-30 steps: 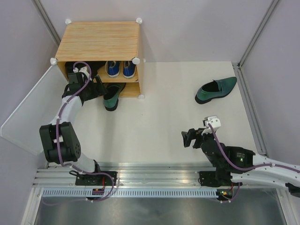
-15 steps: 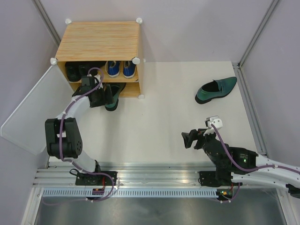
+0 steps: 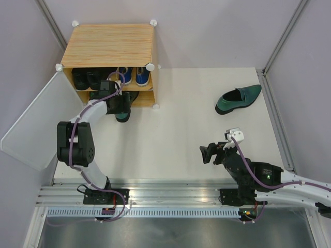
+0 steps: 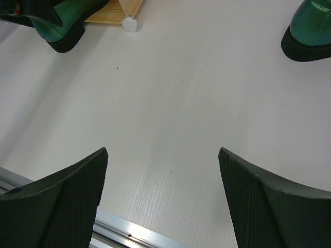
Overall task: Place and organize the shoes in the shoe cabinet
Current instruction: Place the shoe in the shoe cabinet.
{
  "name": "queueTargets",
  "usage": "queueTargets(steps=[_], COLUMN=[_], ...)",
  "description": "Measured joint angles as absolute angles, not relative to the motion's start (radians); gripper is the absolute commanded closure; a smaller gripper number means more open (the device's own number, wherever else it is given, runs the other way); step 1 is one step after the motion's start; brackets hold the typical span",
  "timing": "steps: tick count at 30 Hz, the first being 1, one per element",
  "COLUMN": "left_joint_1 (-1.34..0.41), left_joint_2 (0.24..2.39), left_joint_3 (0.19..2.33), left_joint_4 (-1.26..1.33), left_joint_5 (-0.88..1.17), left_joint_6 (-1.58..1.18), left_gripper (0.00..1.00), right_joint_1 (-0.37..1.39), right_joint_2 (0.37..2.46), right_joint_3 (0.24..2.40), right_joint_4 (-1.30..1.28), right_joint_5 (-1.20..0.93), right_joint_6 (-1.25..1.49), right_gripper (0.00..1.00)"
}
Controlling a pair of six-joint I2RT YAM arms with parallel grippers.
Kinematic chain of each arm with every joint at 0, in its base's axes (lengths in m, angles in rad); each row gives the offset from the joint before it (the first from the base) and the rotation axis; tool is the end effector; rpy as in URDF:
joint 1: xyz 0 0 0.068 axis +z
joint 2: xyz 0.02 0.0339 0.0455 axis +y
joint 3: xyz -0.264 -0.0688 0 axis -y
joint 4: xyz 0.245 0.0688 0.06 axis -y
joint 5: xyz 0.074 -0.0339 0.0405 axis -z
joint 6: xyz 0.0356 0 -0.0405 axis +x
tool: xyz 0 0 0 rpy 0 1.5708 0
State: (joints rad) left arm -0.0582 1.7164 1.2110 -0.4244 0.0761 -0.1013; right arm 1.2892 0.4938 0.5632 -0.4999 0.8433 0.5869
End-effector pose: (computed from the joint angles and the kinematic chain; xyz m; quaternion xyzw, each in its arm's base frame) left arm 0.3664 -0.0241 0.2208 -0.0085 0.9484 -0.0611 0.3109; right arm 0.0579 0.1046 0.2747 -0.0568 0.7972 0.1934 0.5691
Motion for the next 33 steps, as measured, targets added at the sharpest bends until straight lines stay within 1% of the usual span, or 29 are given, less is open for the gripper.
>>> queueTargets(steps=[2,4,7,9,10,11,12,14,15,16,20,33], left_joint_1=[-0.067,-0.068,-0.068,-0.068,-0.067,-0.067,-0.067,-0.068,-0.068,-0.07,-0.074,-0.072], left_joint_2=[1.733,1.755,1.794,1.814,1.822,1.827,1.828,1.833,1.833,1.832,1.831,1.844], left_joint_3=[1.218,1.228,1.245,1.253,1.259,1.266,1.271,1.282,1.289,1.299,1.319,1.389], left_joint_4=[-0.425,-0.425,-0.425,-0.424,-0.425,-0.43,-0.435,-0.44,-0.444,-0.45,-0.463,-0.519], left_joint_5=[0.051,0.04,0.024,0.012,0.004,-0.001,-0.004,-0.007,-0.01,-0.014,-0.017,-0.02], left_joint_6=[-0.094,-0.091,-0.089,-0.088,-0.086,-0.086,-0.088,-0.086,-0.086,-0.086,-0.087,-0.119], left_gripper=[0.06,0.09,0.16,0.27,0.35,0.43,0.6,0.75,0.84,0.87,0.98,0.98], right_joint_1=[1.289,1.289,1.289,1.289,1.289,1.289,1.289,1.289,1.289,1.289,1.289,1.289], right_joint_2=[0.496,0.499,0.505,0.511,0.514,0.517,0.521,0.526,0.529,0.531,0.542,0.567], right_joint_3=[0.563,0.563,0.563,0.563,0.563,0.563,0.563,0.563,0.563,0.563,0.563,0.563], right_joint_4=[-0.5,-0.5,-0.495,-0.493,-0.493,-0.493,-0.492,-0.491,-0.49,-0.49,-0.487,-0.487], right_joint_5=[0.844,0.844,0.844,0.844,0.844,0.845,0.846,0.847,0.847,0.848,0.848,0.862], right_joint_6=[0.587,0.587,0.587,0.587,0.587,0.586,0.586,0.585,0.583,0.582,0.58,0.579], right_gripper=[0.09,0.09,0.09,0.09,0.09,0.09,0.09,0.09,0.09,0.09,0.09,0.09])
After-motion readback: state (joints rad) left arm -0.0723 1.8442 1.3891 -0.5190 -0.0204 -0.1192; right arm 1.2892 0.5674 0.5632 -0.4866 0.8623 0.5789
